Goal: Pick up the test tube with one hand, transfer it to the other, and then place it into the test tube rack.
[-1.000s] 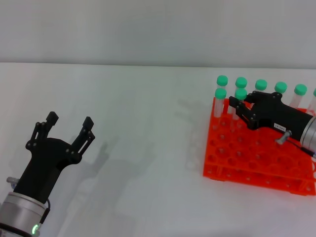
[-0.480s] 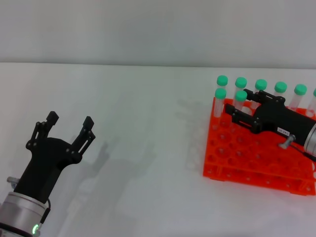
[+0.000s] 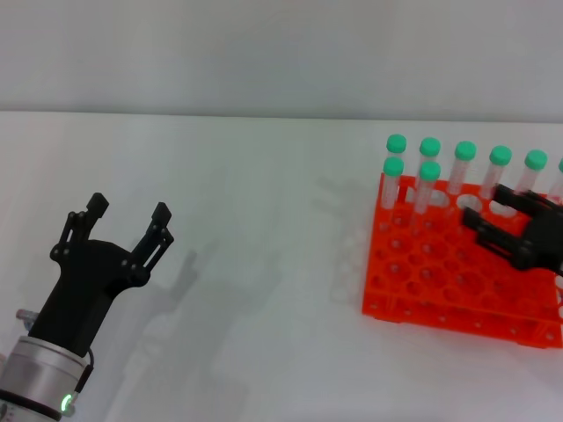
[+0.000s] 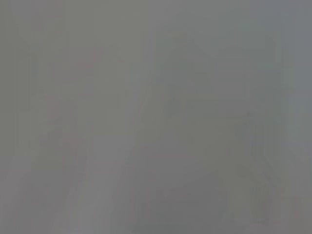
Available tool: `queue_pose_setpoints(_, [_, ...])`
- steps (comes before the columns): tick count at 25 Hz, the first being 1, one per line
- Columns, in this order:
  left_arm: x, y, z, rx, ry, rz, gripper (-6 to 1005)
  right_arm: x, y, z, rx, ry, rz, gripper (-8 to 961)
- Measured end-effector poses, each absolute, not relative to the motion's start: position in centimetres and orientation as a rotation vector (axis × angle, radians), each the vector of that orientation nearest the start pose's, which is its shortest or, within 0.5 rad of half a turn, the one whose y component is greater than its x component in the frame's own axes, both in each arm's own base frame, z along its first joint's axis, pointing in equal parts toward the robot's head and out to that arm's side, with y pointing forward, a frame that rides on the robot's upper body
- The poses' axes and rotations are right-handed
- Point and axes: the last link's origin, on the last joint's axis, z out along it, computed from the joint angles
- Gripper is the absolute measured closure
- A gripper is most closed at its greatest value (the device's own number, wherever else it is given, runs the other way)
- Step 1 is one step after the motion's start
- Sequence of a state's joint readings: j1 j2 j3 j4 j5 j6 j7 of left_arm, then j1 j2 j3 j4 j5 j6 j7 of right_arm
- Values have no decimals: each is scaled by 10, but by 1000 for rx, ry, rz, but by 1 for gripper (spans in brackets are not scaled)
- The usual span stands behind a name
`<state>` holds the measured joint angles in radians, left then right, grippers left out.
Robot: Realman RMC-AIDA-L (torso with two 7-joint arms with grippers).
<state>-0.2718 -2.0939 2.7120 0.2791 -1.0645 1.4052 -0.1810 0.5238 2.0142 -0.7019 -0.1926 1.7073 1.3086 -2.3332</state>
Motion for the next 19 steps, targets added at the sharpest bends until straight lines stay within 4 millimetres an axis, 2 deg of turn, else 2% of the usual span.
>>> queue_pose_setpoints(4, [-309, 260, -48, -1669, -561, -924, 111, 327, 319, 18, -2032, 544, 891, 285])
queue_pose_setpoints(11, [-311, 259, -49, -1673, -571, -914, 111, 389, 282, 70, -1475, 564, 772, 285])
queue_pose_setpoints(15, [-311, 261, -49, -1665, -630, -954, 111, 413, 270, 78, -1302, 619, 668, 285])
queue_pose_setpoints(19, [-313, 260, -48, -1658, -653, -968, 111, 422, 272, 76, -1277, 657, 600, 285])
